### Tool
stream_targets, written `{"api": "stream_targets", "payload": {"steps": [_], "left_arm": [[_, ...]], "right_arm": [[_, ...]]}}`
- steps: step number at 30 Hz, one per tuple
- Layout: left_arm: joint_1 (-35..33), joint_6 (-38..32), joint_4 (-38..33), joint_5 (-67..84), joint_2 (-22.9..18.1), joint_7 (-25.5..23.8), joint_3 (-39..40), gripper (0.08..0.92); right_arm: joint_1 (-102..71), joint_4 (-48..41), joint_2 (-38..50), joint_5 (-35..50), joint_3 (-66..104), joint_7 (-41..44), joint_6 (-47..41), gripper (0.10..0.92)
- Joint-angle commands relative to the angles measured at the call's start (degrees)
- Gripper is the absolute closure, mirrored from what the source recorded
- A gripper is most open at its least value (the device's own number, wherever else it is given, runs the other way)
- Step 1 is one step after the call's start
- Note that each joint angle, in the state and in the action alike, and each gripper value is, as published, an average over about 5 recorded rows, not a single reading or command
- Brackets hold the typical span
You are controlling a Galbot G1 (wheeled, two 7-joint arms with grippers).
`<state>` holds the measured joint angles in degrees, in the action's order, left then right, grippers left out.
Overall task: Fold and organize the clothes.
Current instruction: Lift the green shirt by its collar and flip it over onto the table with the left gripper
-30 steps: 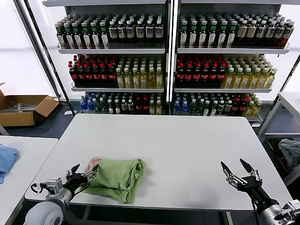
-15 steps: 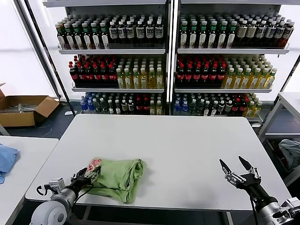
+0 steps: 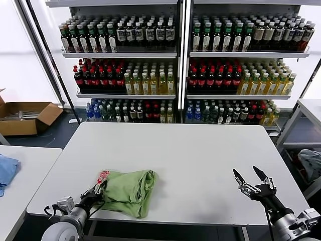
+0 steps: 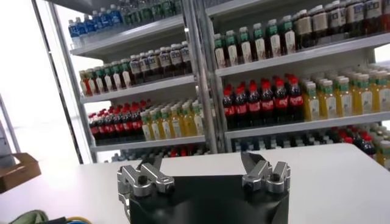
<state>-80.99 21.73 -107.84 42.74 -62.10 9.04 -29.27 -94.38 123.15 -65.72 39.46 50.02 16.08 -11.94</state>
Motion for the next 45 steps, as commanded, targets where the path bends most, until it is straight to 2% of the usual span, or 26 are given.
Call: {"api": "stream_targets", "payload": {"steps": [1,5,8,12,15,21,26,30,35,38,45], "left_arm": [[-3.20,-5.73,-2.18,-0.49,0.72,5.97,-14.45,0.802],[-4.62,-4.23,-0.10,2.97,6.77,5.99,-26.74,0.847],[-4.59,-2.21,0.89,5.16,10.26,6.56,-31.56,0.848],[-2.54,0.15,-0.23,5.69,12.92,8.41,-32.56,0.848],[1.24,1.20,-3.02,4.09,12.34,11.34,-28.80,0.848],[8.36,3.30,-12.81,1.69,7.44,18.16,-11.94,0.848],[7.71,2.79,-18.25,2.13,3.65,21.01,-1.30,0.848],[7.74,3.57,-20.26,3.48,-2.31,24.87,7.89,0.848],[12.58,4.98,-16.93,2.88,-11.48,29.62,18.22,0.848],[15.49,5.09,-12.56,0.93,-15.76,30.31,23.36,0.848],[19.49,4.09,-0.46,-2.61,-21.98,29.98,30.14,0.848]], "right_arm": [[0.29,-0.32,0.24,0.24,-0.56,0.19,0.17,0.203],[0.61,-0.58,0.41,0.62,-0.89,0.38,0.34,0.203],[0.95,-0.91,0.21,0.77,-1.40,0.48,0.50,0.203],[0.95,-0.91,-0.35,0.80,-2.01,0.70,0.82,0.203],[0.39,-0.93,-0.72,0.98,-1.84,1.02,1.18,0.203],[-1.24,-1.12,-1.51,0.87,-1.11,1.53,1.99,0.203],[-0.81,-0.88,-3.22,-0.18,-1.99,1.43,1.86,0.203],[0.09,-0.02,-4.38,-1.53,-3.71,0.95,0.93,0.203],[0.32,2.01,-5.36,-3.27,-5.67,0.19,-0.05,0.203],[0.24,2.44,-5.98,-4.59,-6.52,-0.06,-0.18,0.203],[-0.68,3.41,-5.61,-6.07,-6.94,-0.83,-1.09,0.203]]}}
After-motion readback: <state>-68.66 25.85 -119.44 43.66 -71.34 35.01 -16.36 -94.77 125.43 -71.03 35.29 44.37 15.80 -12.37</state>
